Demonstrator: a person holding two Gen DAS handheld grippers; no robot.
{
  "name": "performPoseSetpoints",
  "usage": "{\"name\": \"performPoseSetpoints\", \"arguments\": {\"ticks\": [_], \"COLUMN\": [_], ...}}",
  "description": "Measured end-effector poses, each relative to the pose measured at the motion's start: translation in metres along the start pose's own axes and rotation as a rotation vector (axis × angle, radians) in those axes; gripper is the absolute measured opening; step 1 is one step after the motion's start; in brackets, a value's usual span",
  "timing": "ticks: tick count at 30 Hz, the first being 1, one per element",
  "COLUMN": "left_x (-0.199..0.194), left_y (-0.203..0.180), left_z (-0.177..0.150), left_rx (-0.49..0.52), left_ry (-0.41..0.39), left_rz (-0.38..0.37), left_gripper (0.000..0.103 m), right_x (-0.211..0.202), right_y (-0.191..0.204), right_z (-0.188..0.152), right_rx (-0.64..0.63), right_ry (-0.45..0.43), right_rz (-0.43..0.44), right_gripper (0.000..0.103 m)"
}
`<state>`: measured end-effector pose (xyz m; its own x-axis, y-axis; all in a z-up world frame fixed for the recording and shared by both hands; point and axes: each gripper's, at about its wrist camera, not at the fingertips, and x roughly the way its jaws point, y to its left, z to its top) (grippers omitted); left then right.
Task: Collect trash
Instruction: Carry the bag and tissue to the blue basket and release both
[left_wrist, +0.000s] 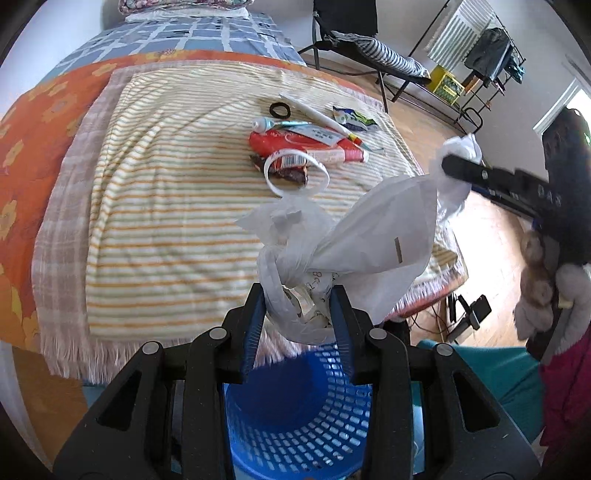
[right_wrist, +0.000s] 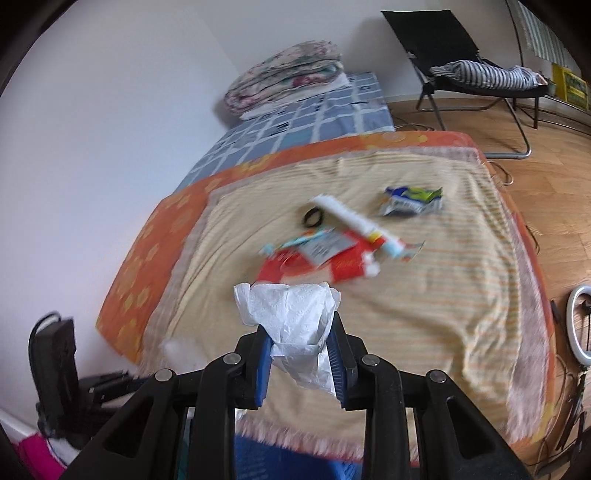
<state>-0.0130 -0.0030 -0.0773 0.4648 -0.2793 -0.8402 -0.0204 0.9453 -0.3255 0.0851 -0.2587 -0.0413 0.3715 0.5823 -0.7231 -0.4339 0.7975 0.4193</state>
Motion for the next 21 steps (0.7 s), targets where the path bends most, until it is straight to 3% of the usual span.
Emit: {"name": "performPoseSetpoints", "arguments": {"ticks": [9,21], "left_x": [-0.007,0.008], "left_y": [0.001,-0.009], "left_z": [-0.031,-0.072], "left_rx": [0.045,0.118], "left_ry": [0.028,0.101], "left_rz": [0.007,0.029], "left_gripper": [0.036,0.036], "right_x": [0.001,0.008], "right_y": [0.02,0.041], "right_z": [-0.065,-0.117], "right_rx": [-0.037,-0.143], "right_ry": [0.048,0.1], "right_rz": [0.004,-0.033], "right_gripper": [0.03,0.031]}}
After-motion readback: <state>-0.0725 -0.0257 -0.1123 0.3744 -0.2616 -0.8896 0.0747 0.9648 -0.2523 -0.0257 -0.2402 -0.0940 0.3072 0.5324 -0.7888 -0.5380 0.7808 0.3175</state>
